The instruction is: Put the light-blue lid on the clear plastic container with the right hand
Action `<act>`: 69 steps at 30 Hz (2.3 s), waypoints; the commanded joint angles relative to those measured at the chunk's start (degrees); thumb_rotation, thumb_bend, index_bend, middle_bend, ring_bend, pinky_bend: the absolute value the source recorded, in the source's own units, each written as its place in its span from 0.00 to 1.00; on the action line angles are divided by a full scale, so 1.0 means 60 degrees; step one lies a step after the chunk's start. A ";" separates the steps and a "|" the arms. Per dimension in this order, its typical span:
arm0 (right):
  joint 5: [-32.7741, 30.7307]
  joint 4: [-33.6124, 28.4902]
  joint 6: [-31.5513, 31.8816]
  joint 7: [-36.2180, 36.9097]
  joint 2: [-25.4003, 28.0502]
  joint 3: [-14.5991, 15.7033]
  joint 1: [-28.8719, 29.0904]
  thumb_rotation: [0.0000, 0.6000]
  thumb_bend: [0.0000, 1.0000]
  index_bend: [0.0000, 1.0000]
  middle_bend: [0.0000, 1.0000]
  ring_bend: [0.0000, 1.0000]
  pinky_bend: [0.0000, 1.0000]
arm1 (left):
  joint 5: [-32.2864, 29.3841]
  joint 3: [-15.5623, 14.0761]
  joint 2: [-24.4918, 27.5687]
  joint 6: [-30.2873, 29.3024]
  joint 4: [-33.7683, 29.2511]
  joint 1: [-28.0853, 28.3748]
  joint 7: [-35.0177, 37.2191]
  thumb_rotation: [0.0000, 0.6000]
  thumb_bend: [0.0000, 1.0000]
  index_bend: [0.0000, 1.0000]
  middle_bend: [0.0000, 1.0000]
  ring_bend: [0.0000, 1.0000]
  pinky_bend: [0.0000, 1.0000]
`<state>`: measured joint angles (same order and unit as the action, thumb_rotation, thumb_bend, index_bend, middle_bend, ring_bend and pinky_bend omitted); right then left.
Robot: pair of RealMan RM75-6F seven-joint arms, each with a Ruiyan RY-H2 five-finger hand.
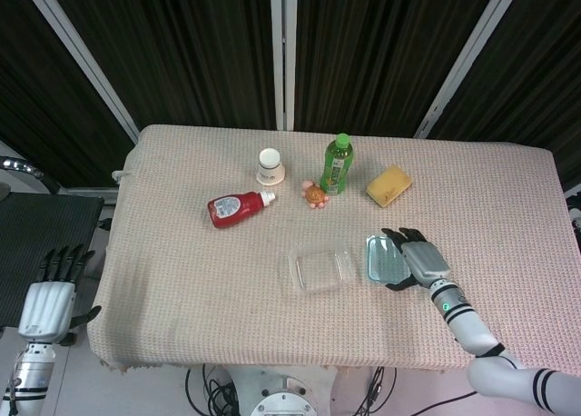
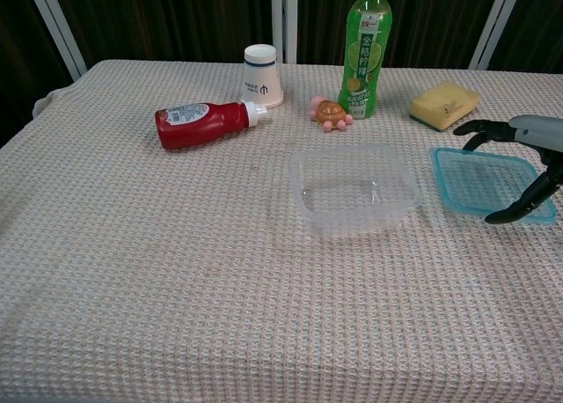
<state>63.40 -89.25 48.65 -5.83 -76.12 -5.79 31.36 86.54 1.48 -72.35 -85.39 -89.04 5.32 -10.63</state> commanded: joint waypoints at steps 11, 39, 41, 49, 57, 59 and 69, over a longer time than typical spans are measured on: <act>0.1447 -0.2751 -0.1717 -0.0148 0.2170 -0.0771 0.1864 1.00 0.04 0.00 0.31 0.00 0.00 | 0.0094 0.0001 -0.0016 -0.0216 -0.0214 -0.0071 -0.0257 1.00 0.06 0.12 0.05 0.00 0.00; -0.4237 -0.2310 -0.0054 -0.4144 -0.0964 0.0252 0.4615 1.00 0.04 0.00 0.28 0.00 0.00 | 0.0025 0.0000 -0.0377 0.0024 0.1015 -0.0012 0.1097 1.00 0.06 0.12 0.05 0.00 0.00; -0.4277 -0.2338 -0.0009 -0.4130 -0.0929 0.0276 0.4625 1.00 0.04 0.00 0.28 0.00 0.00 | 0.0009 0.0007 -0.0393 0.0030 0.1050 -0.0012 0.1136 1.00 0.06 0.12 0.05 0.00 0.00; -0.4144 -0.2363 0.0019 -0.3833 -0.0794 0.0368 0.4505 1.00 0.04 0.00 0.28 0.00 0.00 | 0.0019 0.0021 -0.0380 0.0043 0.1057 0.0017 0.1136 1.00 0.06 0.12 0.05 0.00 0.00; -0.3938 -0.2158 -0.0110 -0.3441 -0.0815 0.0382 0.4400 1.00 0.04 0.00 0.28 0.00 0.00 | 0.0000 0.0020 -0.0377 0.0074 0.0990 0.0035 0.1060 1.00 0.06 0.12 0.05 0.00 0.00; -0.3830 -0.2170 -0.0108 -0.3333 -0.0757 0.0381 0.4347 1.00 0.04 0.00 0.28 0.00 0.00 | -0.0013 0.0019 -0.0366 0.0072 0.0974 0.0027 0.1046 1.00 0.06 0.12 0.05 0.00 0.00; -0.3476 -0.2185 -0.0146 -0.2961 -0.0603 0.0395 0.4164 1.00 0.04 0.00 0.28 0.00 0.00 | -0.0024 0.0013 -0.0353 0.0080 0.0918 0.0030 0.0975 1.00 0.06 0.12 0.05 0.00 0.00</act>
<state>42.44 -102.40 47.83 -23.69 -79.81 -3.43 56.44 86.38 1.56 -74.47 -84.91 -83.53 5.50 -4.78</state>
